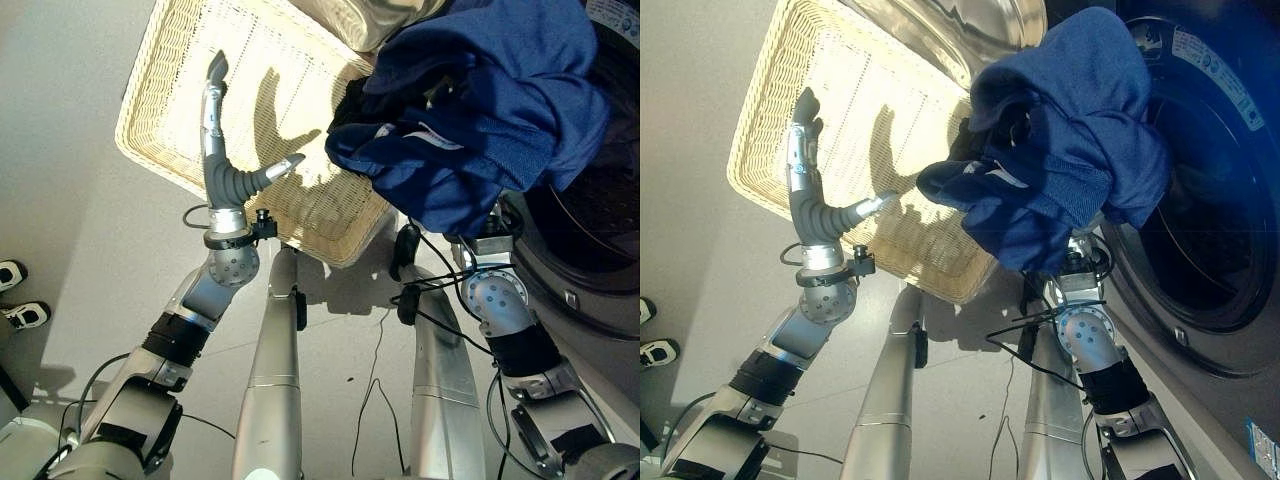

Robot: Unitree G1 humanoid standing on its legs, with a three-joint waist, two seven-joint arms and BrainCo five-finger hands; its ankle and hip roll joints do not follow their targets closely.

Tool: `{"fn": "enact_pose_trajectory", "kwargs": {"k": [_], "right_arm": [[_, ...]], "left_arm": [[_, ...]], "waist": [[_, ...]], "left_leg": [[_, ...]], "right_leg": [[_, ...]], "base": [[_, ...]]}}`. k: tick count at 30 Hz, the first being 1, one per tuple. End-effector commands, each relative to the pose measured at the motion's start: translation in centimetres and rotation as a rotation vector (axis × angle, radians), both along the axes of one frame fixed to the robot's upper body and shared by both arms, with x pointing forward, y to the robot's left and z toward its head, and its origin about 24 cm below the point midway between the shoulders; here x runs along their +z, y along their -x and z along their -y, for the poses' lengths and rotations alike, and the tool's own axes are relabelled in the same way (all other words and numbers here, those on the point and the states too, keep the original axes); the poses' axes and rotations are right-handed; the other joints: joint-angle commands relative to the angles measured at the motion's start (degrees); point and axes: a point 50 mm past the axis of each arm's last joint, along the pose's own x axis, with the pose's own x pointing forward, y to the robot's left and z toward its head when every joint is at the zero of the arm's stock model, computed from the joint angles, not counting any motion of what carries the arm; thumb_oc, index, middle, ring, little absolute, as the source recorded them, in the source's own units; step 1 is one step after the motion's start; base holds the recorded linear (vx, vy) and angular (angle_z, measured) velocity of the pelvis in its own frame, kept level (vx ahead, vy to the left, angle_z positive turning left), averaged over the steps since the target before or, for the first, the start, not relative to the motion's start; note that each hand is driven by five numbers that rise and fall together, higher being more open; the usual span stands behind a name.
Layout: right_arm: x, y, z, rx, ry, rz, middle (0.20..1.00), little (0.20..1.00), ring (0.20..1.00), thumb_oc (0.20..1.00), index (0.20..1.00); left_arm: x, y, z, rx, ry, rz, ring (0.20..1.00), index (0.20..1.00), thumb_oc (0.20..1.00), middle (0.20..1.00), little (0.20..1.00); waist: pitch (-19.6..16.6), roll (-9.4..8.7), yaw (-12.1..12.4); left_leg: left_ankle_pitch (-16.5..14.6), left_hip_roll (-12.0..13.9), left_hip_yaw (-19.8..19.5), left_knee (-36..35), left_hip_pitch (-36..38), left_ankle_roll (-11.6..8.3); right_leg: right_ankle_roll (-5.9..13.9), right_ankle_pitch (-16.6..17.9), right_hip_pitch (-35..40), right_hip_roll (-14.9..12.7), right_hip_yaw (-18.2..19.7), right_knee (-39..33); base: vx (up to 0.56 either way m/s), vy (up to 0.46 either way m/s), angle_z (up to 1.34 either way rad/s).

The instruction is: Put the clothes into the washing machine.

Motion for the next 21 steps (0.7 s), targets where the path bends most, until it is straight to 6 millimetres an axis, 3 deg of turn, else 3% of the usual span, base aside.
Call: {"fn": "enact_pose_trajectory", "kwargs": {"k": [1, 4, 12, 18, 21], "right_arm": [[0.7, -0.4, 0.4, 0.010, -0.032, -0.043, 0.200, 0.200, 0.200, 0.200, 0.200], [-0.8, -2.5, 1.7, -0.015, -0.060, -0.195, 0.200, 0.200, 0.200, 0.200, 0.200], [-4.5, -6.9, 8.5, -0.170, -0.248, -0.530, 0.200, 0.200, 0.200, 0.200, 0.200], [-5.8, -7.9, 12.5, -0.343, -0.374, -0.719, 0.200, 0.200, 0.200, 0.200, 0.200], [-5.4, -7.8, 15.7, -0.540, -0.458, -0.835, 0.200, 0.200, 0.200, 0.200, 0.200]], "left_arm": [[1.5, -0.6, -0.6, 0.033, 0.091, 0.060, 1.000, 1.000, 1.000, 1.000, 1.000], [1.0, -1.5, -1.1, 0.072, 0.097, 0.019, 1.000, 1.000, 1.000, 1.000, 1.000], [1.0, -3.9, -2.1, 0.143, 0.100, -0.058, 1.000, 1.000, 1.000, 1.000, 1.000], [1.4, -4.7, -2.5, 0.185, 0.070, -0.083, 1.000, 1.000, 1.000, 1.000, 1.000], [1.4, -5.1, -2.7, 0.221, 0.015, -0.093, 1.000, 1.000, 1.000, 1.000, 1.000]], "waist": [[-1.0, -0.02, -1.4], [-1.0, 0.14, -1.6], [-1.0, 0.51, -2.0], [-1.0, 0.42, -2.2], [-1.0, 0.42, -2.2]], "left_leg": [[-6.8, -5.4, 2.6, 9.1, -0.9, 4.04], [-6.7, -5.2, 3.0, 9.0, -0.9, 3.84], [-6.8, -4.5, 3.7, 8.7, -0.7, 3.37], [-7.1, -4.1, 4.0, 8.2, -0.9, 3.10], [-7.3, -3.8, 4.1, 8.3, -1.1, 2.89]], "right_leg": [[3.35, 13.7, 4.2, 4.0, -4.1, -14.8], [3.24, 13.6, 4.2, 4.1, -4.1, -14.9], [3.16, 13.8, 4.1, 4.4, -3.7, -15.3], [3.02, 13.8, 3.8, 4.9, -3.4, -15.7], [2.89, 13.7, 3.8, 5.1, -3.3, -15.9]], "base": [[0.01, 0.043, 0.00], [0.00, 0.049, 0.00], [0.00, 0.005, 0.00], [0.00, 0.003, -0.03], [0.00, 0.003, -0.04]]}}
